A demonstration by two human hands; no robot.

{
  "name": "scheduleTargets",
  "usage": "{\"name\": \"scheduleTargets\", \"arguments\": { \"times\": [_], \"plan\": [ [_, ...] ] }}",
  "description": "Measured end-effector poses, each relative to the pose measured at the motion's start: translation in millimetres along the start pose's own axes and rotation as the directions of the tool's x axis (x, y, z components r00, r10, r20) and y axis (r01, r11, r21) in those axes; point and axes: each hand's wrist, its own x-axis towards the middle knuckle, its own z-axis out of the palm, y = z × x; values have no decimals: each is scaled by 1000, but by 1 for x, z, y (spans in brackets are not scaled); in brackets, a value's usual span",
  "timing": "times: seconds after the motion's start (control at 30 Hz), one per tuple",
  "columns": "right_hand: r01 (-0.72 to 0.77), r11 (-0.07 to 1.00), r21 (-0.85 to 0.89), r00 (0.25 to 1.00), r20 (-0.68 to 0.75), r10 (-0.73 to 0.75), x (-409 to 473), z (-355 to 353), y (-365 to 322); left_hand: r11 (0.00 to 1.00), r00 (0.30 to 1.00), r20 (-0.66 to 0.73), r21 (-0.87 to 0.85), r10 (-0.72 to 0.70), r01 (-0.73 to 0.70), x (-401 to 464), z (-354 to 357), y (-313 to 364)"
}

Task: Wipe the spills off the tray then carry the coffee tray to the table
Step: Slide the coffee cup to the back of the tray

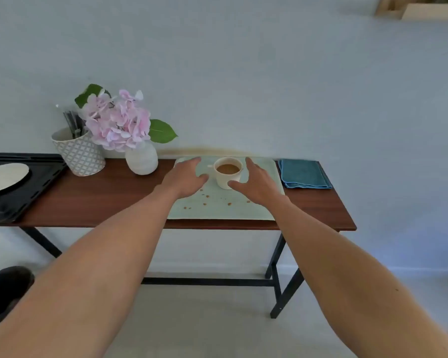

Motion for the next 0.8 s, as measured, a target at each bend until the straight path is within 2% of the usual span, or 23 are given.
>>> {"name": "scheduleTargets", "arguments": {
  "times": [0.2,0.43,0.63,0.8],
  "plan": [
    [-75,986,149,996,-44,83,13,28,6,988,1000,20,-156,17,-14,20,23,-28],
    [-87,950,299,995,-22,98,32,43,18,936,999,-20,-350,27,-33,52,37,-30],
    [-86,891,445,995,-14,103,43,44,23,900,989,-139,-435,-45,-20,67,51,-25],
    [-71,880,469,995,-34,98,45,45,26,815,981,-130,-577,-144,43,69,60,-25]
  ]
}}
